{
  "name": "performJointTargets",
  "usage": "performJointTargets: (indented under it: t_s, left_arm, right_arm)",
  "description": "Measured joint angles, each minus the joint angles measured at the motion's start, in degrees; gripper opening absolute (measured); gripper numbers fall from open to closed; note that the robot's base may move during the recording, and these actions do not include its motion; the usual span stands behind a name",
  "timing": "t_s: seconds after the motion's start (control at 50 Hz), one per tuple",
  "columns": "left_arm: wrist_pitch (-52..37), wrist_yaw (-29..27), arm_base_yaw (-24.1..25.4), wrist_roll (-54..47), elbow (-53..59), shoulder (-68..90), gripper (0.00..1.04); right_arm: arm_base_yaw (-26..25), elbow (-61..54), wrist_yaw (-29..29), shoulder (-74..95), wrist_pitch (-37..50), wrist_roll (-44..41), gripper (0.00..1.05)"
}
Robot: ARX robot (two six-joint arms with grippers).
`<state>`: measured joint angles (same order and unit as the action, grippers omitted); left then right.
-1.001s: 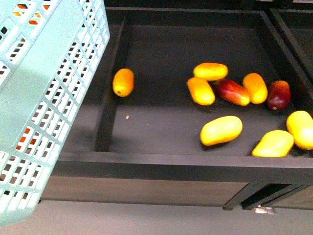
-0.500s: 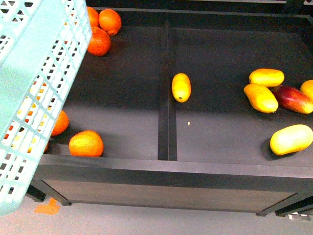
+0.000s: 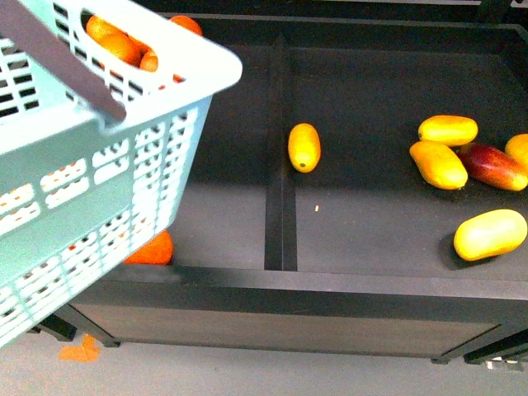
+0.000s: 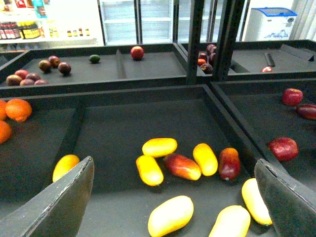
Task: Pick mango and avocado into basket
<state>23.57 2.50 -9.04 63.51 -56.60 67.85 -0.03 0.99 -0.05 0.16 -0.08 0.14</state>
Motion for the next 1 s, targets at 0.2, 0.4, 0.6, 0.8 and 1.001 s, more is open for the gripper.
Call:
performJointTargets:
  t_s: [0.2, 0.4, 0.6, 0.8, 1.001]
  left_arm:
    - [-4.5, -1.3, -7.1, -1.6, -7.1, 10.3, 0.05]
    - [-5.2, 3.8, -17.2, -5.4, -14.3, 18.4, 0.05]
    - [-4.6, 4.5, -19.8, -7.5, -15.0, 20.2, 0.05]
    - [-4.6, 4.0, -19.7, -8.2, -15.2, 20.2, 0.05]
    - [-4.6, 4.2, -19.6, -8.3, -15.2, 20.2, 0.05]
  right_arm:
    - [0.0, 0.0, 0.0, 0.0, 0.0, 0.0, 0.96]
    - [0.0, 0.0, 0.0, 0.0, 0.0, 0.0, 0.96]
    - [0.0, 0.0, 0.0, 0.0, 0.0, 0.0, 0.96]
    - [0.0, 0.0, 0.0, 0.0, 0.0, 0.0, 0.96]
    - [4.5, 6.3, 15.0, 9.3, -15.5, 9.5, 0.96]
